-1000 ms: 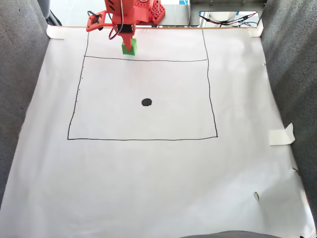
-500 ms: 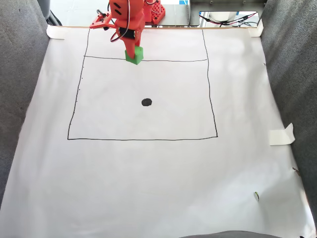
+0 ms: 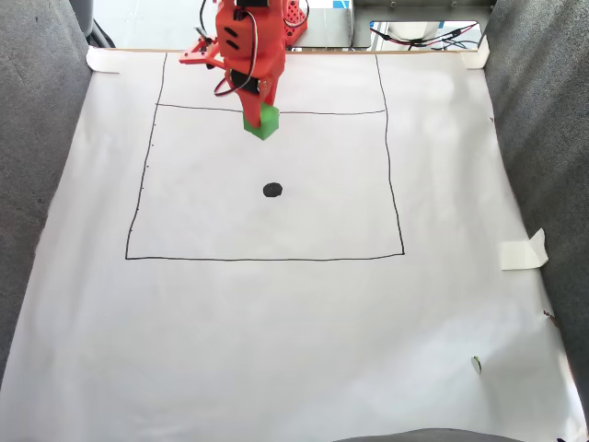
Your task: Grasp the colored block, Place it on the black dot, and then return the arm to the default position.
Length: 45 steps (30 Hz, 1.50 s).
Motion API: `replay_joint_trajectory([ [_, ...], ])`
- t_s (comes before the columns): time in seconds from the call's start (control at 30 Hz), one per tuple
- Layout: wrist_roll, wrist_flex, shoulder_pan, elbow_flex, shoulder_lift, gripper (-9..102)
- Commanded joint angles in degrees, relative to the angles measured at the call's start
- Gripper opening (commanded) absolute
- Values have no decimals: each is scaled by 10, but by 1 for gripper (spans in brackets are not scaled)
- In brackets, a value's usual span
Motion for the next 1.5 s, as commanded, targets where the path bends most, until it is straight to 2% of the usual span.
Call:
replay_joint_trajectory([
  [0.0, 6, -2, -1, -58, -17, 0],
  [0.37, 15, -64, -10, -119, -134, 0],
  [0.87, 54, 21, -17, -343, -239, 0],
  [1.47, 61, 18, -17, -411, -308, 0],
])
